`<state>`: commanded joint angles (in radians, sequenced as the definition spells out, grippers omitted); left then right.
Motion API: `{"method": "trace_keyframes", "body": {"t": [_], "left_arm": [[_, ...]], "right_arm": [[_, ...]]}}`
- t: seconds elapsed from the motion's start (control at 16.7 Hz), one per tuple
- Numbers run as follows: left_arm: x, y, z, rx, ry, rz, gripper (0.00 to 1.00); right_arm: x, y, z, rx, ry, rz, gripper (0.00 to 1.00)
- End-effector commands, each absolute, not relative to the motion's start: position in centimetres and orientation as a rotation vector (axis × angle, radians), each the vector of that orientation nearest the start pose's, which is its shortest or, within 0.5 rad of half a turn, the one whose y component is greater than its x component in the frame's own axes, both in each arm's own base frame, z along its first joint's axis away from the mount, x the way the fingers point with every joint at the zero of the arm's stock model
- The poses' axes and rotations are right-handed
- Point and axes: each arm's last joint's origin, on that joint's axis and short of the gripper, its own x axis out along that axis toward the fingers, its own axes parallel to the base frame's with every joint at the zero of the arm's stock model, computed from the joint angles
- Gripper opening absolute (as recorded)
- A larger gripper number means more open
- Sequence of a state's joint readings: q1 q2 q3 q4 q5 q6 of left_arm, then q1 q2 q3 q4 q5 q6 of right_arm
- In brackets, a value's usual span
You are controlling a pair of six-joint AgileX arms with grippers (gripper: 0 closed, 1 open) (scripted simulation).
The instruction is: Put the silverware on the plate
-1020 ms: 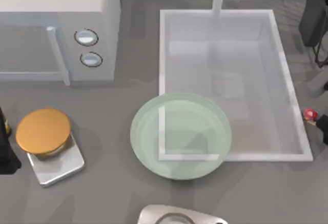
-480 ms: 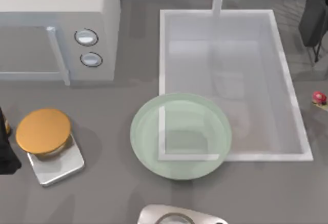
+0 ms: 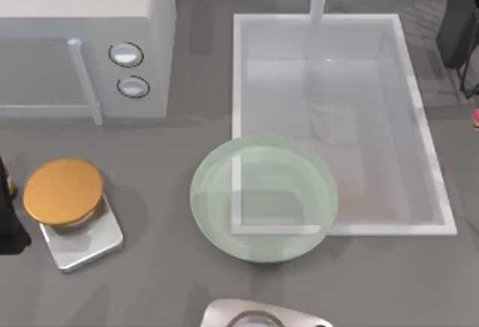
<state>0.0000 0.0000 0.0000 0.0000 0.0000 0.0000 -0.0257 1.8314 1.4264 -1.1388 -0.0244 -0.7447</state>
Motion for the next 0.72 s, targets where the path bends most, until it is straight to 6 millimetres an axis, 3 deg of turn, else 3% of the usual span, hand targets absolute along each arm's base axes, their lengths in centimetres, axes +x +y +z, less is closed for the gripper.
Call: {"method": "trace_keyframes", "body": {"t": [0.36, 0.54, 0.72], "left_arm": [[10.6, -0.1, 16.0, 0.000, 0.000, 0.000, 1.00], [10.6, -0.1, 16.0, 0.000, 0.000, 0.000, 1.00], [10.6, -0.1, 16.0, 0.000, 0.000, 0.000, 1.00]], "right_arm": [[35.0, 0.5, 21.2, -0.530, 1.476, 0.554, 0.00], [35.8, 3.0, 21.0, -0.467, 1.504, 0.490, 0.00], [36.6, 6.8, 20.7, -0.358, 1.542, 0.372, 0.00]]}}
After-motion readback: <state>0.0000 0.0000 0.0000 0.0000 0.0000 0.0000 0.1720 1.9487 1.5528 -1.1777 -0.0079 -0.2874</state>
